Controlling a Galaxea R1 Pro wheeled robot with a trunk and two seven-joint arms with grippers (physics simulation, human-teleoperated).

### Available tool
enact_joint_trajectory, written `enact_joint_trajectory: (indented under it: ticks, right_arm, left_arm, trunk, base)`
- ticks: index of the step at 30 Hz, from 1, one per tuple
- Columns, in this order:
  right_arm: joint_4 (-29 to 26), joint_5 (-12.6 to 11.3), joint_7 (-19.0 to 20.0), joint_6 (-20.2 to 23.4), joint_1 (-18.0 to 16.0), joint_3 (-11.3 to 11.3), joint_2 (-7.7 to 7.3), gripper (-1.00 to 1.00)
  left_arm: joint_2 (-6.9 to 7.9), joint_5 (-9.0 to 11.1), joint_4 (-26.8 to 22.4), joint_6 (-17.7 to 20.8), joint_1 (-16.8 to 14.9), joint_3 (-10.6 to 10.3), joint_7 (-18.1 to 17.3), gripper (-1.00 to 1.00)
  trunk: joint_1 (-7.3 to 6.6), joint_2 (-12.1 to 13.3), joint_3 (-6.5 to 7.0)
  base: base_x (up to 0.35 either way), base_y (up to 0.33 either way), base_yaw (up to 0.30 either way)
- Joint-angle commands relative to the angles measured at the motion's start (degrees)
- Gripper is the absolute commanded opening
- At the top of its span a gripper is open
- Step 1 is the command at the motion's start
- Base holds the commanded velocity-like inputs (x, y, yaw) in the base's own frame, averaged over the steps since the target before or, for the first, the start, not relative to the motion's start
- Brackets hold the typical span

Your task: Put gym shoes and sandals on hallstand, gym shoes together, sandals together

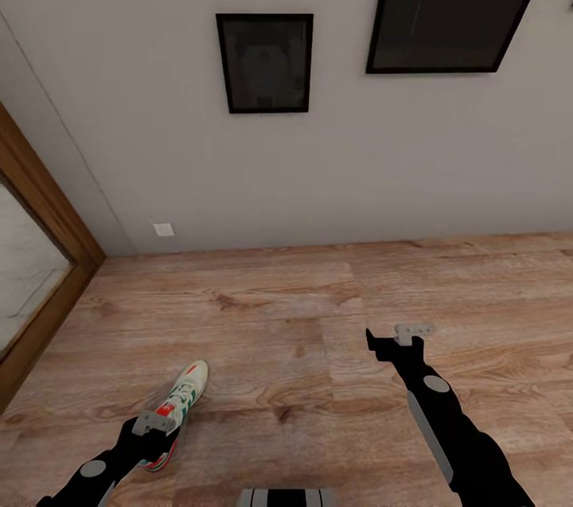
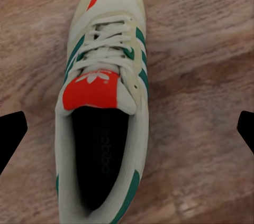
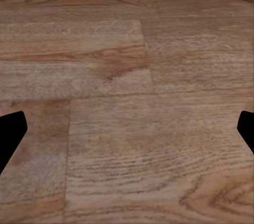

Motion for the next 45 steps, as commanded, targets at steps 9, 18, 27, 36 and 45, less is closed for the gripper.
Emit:
enact_joint_trajectory:
  ticks: [9, 18, 27, 36, 45]
  right_arm:
    - [-0.1, -0.6, -0.5, 0.2, 0.0, 0.2, -0.08, 1.00]
    - [-0.1, -0.6, -0.5, 0.2, 0.0, 0.2, -0.08, 1.00]
    - [-0.1, -0.6, -0.5, 0.2, 0.0, 0.2, -0.08, 1.00]
    - [-0.1, -0.5, -0.5, 0.3, 0.0, 0.2, -0.08, 1.00]
    - [-0.1, -0.5, -0.5, 0.3, 0.0, 0.2, -0.08, 1.00]
  left_arm:
    - [0.03, -0.6, 0.0, -0.2, -0.2, 0.5, -0.2, 1.00]
    - [0.67, -0.6, -0.1, -0.2, -0.3, 0.5, -0.1, 1.00]
    - [1.09, -0.5, -0.1, -0.2, -0.4, 0.5, -0.1, 1.00]
    - [1.29, -0.5, -0.1, -0.2, -0.5, 0.6, 0.0, 1.00]
    - [1.39, -0.5, -1.4, -0.2, -0.5, 0.7, 0.0, 1.00]
  trunk:
    - [-0.01, 0.0, -0.39]
    - [0.09, -0.1, -1.34]
    - [0.22, -0.1, -2.75]
    - [0.22, -0.1, -2.98]
    - [0.32, -0.2, -3.91]
  base:
    - [0.000, 0.000, 0.030]
    - [0.000, 0.000, 0.005]
    - [0.000, 0.000, 0.073]
    - [0.000, 0.000, 0.052]
    - [0.000, 0.000, 0.008]
